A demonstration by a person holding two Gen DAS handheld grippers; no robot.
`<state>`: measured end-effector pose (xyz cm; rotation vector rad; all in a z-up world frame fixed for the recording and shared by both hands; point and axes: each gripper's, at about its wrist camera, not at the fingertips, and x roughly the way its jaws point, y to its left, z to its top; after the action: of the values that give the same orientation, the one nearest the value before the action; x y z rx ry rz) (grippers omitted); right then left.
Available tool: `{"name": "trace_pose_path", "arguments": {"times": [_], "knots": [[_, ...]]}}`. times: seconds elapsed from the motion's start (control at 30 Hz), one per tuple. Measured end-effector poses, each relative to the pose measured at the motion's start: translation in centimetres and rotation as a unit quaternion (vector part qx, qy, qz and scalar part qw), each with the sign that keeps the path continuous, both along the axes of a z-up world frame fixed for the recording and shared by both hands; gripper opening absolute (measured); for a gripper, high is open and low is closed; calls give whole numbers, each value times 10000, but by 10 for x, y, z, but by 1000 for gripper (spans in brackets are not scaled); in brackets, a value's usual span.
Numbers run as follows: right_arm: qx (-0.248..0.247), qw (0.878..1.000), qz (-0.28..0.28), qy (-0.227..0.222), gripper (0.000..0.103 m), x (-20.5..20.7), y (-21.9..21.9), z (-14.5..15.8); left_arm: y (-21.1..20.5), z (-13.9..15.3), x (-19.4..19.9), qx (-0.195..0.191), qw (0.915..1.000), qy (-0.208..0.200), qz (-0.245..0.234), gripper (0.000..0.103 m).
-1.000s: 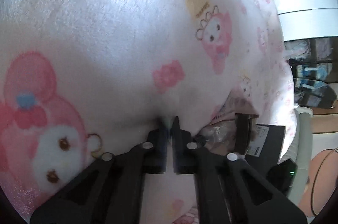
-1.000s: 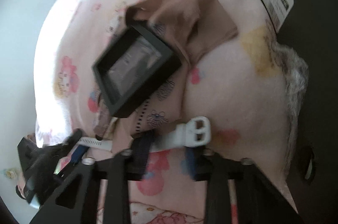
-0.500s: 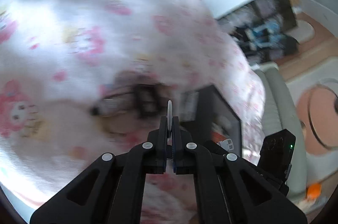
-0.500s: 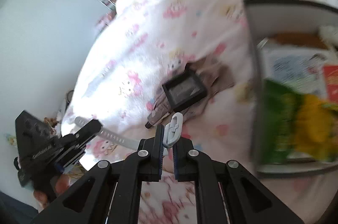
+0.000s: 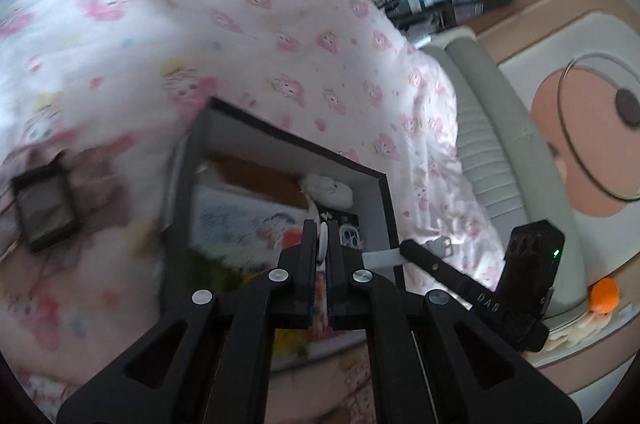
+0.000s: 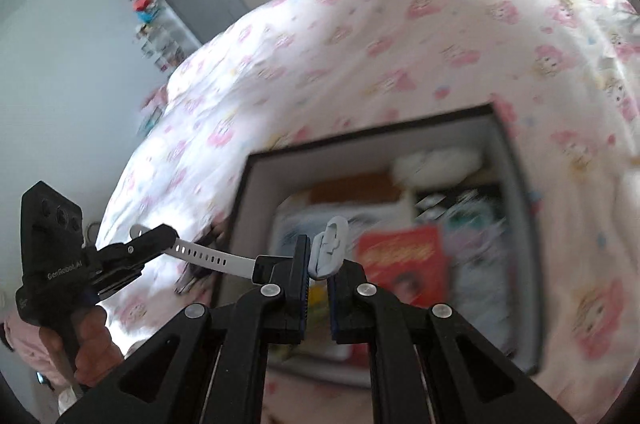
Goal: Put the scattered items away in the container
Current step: 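Carry the white smartwatch over the black box with the right gripper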
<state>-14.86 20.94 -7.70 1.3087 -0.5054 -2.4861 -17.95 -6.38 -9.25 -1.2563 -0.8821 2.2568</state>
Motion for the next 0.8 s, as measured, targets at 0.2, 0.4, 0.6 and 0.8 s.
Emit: {"name": "trace_pose_path", "arguments": {"times": [0.2,0.4,0.6,0.8], "knots": [[46,9993,-358,12,6,-34,51,-32,49,-30,-44,-459,9978,-414,-230,1],[393,9966,-456,-555,7,-56,70,-66,66,-59,-55,-1219,9884,-903,-58,5],[1167,9906,-485,-517,16,-52,58,-60,57,-42,-38,-1431,9855,-881,247,21],[1031,9908,-849,230,38,-32,73,-26,60,-16,-29,-1609,9852,-569,168,22]]}}
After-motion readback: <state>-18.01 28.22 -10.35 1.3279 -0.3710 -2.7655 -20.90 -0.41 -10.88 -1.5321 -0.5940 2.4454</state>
